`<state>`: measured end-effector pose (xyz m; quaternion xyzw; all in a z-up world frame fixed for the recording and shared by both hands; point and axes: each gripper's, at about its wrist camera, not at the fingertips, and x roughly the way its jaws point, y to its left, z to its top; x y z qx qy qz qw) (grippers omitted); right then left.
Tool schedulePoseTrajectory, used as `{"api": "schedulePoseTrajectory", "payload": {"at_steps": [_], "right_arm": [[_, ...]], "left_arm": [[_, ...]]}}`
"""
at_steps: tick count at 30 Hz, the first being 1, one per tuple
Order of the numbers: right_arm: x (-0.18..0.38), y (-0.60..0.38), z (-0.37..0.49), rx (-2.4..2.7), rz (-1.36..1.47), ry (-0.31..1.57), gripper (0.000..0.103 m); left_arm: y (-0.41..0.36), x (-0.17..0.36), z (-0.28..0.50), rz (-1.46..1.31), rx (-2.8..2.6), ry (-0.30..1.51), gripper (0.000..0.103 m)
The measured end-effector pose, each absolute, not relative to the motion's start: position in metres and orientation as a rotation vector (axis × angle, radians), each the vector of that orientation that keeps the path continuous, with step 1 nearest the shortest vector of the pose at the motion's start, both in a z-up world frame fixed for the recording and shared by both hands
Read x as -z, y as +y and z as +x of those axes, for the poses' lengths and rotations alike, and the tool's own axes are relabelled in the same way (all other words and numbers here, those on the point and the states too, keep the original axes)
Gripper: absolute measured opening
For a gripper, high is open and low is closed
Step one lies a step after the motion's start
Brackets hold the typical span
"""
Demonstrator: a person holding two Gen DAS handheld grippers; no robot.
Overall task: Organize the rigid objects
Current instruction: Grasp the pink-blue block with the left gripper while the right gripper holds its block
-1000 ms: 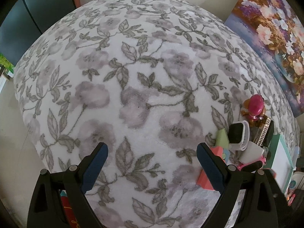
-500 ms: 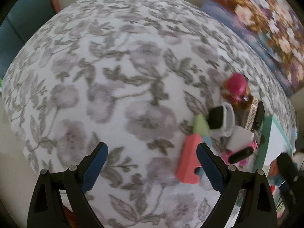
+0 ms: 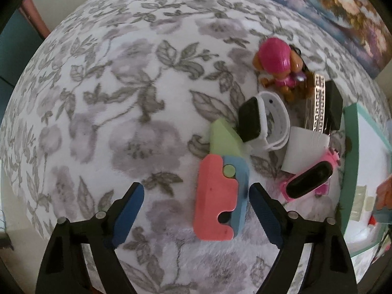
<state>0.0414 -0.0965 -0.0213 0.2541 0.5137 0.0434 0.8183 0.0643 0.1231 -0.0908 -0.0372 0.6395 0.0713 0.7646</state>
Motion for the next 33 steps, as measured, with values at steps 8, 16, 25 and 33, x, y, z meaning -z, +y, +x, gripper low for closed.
{"api": "schedulePoseTrajectory", "payload": {"at_steps": [8, 16, 25, 33], "right_arm": [[0.023, -0.108, 0.040, -0.090, 0.571, 1.095, 0.073], [0.022, -0.115, 0.038, -0.091, 0.594, 1.092, 0.073], [0.025, -0.124, 0.037, -0.087, 0.621, 1.100, 0.073], [0.023, -0.130, 0.036, -0.094, 0.640, 1.090, 0.073]], "left_arm": [[0.105, 0.100, 0.070, -0.012, -0.141, 1.374, 0.075], [0.083, 0.096, 0.078, 0.005, -0.095, 1.348, 0.052], [0.074, 0.093, 0.074, 0.000, -0.059, 1.351, 0.044], [0.085, 0.076, 0.072, -0.083, -0.060, 1.314, 0.044]]}}
